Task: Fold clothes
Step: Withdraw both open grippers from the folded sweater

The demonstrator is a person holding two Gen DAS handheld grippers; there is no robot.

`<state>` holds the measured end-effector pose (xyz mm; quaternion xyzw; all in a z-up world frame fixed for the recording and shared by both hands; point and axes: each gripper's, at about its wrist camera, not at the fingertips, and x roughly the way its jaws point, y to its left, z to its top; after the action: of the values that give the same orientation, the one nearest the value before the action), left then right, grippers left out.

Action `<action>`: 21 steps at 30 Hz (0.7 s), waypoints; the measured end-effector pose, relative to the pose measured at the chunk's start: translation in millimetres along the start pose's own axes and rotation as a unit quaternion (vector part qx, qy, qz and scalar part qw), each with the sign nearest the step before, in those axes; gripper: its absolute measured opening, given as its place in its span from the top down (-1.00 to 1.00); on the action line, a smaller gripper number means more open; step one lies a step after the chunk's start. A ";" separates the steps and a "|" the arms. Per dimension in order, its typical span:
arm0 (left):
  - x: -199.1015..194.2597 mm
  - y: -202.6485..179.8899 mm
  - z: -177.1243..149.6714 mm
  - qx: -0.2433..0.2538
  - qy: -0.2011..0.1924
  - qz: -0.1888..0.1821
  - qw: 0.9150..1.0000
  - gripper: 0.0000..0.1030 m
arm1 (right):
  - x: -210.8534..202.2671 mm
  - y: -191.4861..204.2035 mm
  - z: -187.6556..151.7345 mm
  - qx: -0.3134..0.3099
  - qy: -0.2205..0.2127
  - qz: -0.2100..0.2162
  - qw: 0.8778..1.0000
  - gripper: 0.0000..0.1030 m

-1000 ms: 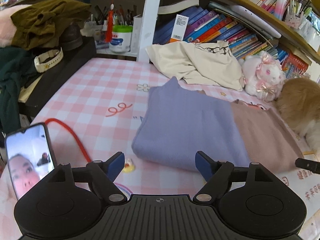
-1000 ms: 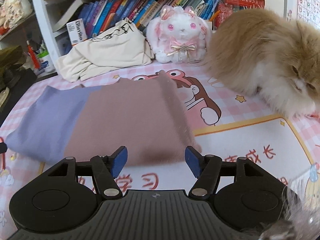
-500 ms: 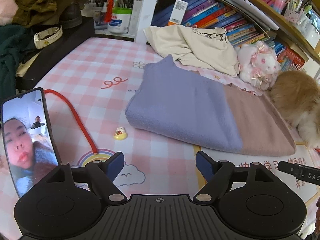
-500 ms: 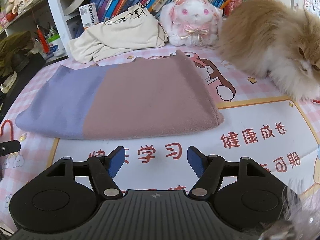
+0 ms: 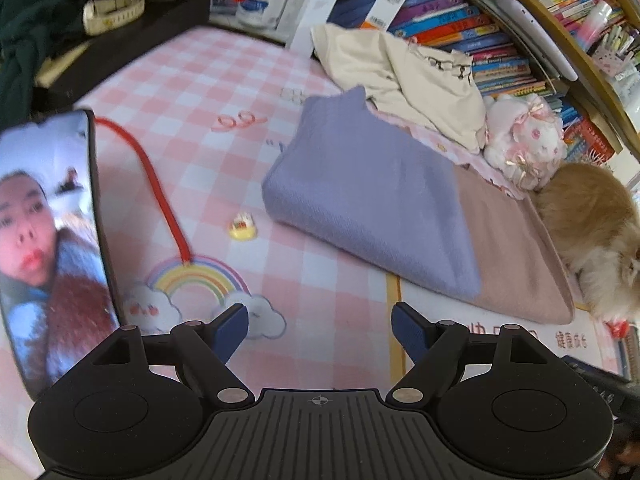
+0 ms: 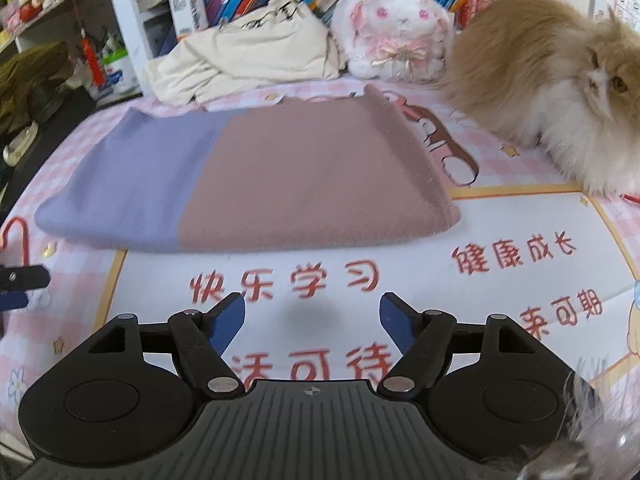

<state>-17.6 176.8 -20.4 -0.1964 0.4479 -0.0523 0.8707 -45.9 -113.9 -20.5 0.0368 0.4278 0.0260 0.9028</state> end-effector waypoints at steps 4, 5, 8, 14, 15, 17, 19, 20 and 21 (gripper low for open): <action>3.7 5.3 -0.2 -0.021 0.007 -0.017 1.000 -0.57 | 1.1 4.0 -4.8 -0.005 0.010 0.000 1.000 -0.46; 4.5 7.8 0.9 -0.033 0.005 -0.025 0.999 -0.57 | 1.2 4.1 -5.5 -0.004 0.012 -0.001 1.000 -0.46; 8.0 16.0 5.4 -0.077 -0.002 -0.057 0.995 -0.54 | 2.9 4.1 -7.1 0.001 0.017 -0.003 1.000 -0.46; 19.2 27.2 15.0 -0.168 -0.010 -0.100 0.981 -0.52 | 3.3 7.4 -6.7 0.008 0.020 -0.007 1.000 -0.46; 20.4 28.3 16.4 -0.175 -0.014 -0.104 0.979 -0.52 | 3.0 8.2 -6.1 0.008 0.019 -0.008 1.000 -0.46; 23.3 30.5 19.1 -0.188 -0.020 -0.108 0.976 -0.52 | 1.8 9.8 -5.3 0.006 0.017 -0.012 1.000 -0.46; 27.7 33.7 21.0 -0.201 -0.022 -0.107 0.973 -0.52 | 0.0 11.1 -5.7 0.000 0.016 -0.015 1.000 -0.46; 29.7 36.1 22.0 -0.210 -0.021 -0.107 0.972 -0.52 | -0.4 11.4 -5.9 -0.003 0.017 -0.017 1.000 -0.46; 31.2 38.8 22.4 -0.220 -0.019 -0.109 0.969 -0.52 | -0.9 11.8 -6.5 -0.006 0.017 -0.019 1.000 -0.46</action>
<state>15.6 210.6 -47.5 -0.4315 0.4079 -0.0436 0.8034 -51.7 -101.9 -22.9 0.0233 0.4437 0.0123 0.8958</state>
